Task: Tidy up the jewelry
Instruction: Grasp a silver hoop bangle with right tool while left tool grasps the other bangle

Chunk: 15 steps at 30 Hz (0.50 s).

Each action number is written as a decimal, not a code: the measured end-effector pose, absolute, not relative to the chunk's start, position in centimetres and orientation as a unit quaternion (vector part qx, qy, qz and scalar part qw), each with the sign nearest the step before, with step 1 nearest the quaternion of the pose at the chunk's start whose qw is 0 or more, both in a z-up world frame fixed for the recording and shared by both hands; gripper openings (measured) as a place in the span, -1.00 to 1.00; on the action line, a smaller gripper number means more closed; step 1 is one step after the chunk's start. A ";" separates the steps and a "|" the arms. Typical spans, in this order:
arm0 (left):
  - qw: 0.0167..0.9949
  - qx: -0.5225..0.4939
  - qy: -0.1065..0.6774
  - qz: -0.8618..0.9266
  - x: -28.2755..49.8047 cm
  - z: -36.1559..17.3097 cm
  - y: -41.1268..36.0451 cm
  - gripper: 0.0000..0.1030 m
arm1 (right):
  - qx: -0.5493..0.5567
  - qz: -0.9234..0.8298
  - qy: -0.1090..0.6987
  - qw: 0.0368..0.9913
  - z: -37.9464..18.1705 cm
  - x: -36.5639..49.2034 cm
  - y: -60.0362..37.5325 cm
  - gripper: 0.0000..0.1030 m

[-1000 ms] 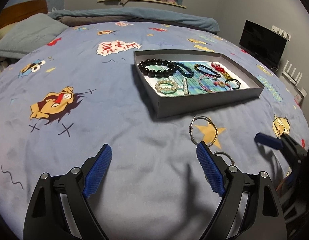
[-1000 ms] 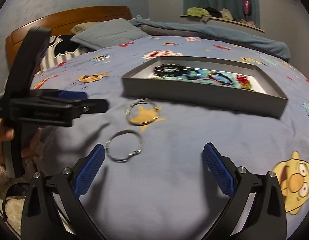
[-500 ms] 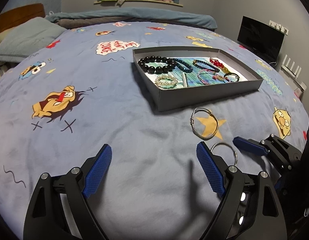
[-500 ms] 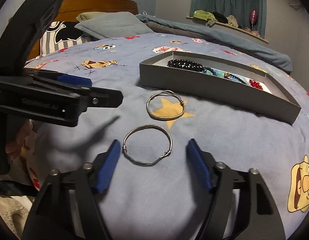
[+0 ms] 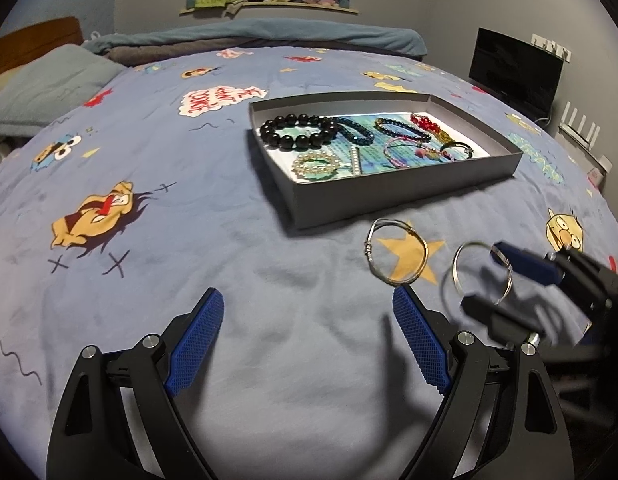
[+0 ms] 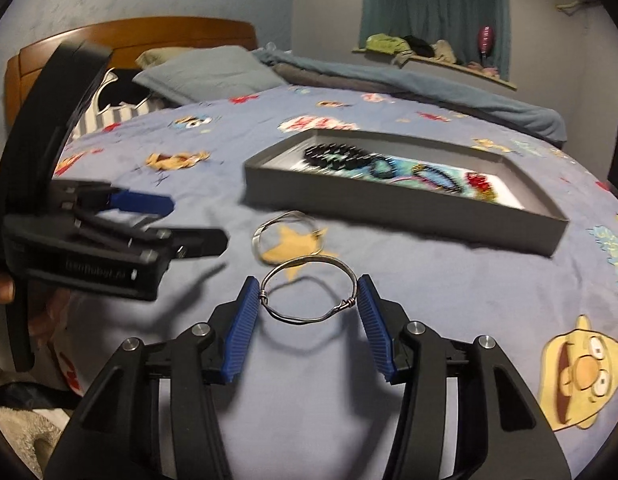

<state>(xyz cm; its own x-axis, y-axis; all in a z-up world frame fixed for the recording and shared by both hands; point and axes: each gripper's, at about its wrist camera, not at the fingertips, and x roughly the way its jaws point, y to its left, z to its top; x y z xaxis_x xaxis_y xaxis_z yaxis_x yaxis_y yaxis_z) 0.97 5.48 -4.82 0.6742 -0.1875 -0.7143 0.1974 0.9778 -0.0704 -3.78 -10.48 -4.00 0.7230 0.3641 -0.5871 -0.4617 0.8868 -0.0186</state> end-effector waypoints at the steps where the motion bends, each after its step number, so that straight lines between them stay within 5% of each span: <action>1: 0.915 0.006 0.387 -0.109 1.0 -4.8 5.3 0.68 | -0.081 0.216 0.298 0.926 -3.9 -3.5 -10.9 -0.02; 15: 0.920 0.056 0.360 -0.147 1.7 -5.7 0.9 0.66 | -0.059 0.148 0.317 0.935 -4.0 -0.9 -14.2 -0.02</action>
<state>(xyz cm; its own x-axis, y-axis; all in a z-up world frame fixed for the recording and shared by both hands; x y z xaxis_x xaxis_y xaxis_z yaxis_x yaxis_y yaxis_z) 1.70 0.86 -5.74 0.6975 -0.2298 -0.6788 0.3101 0.9507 -0.0032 -0.88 -14.24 -3.99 0.7544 0.2401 -0.6109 -0.3148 0.9490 -0.0157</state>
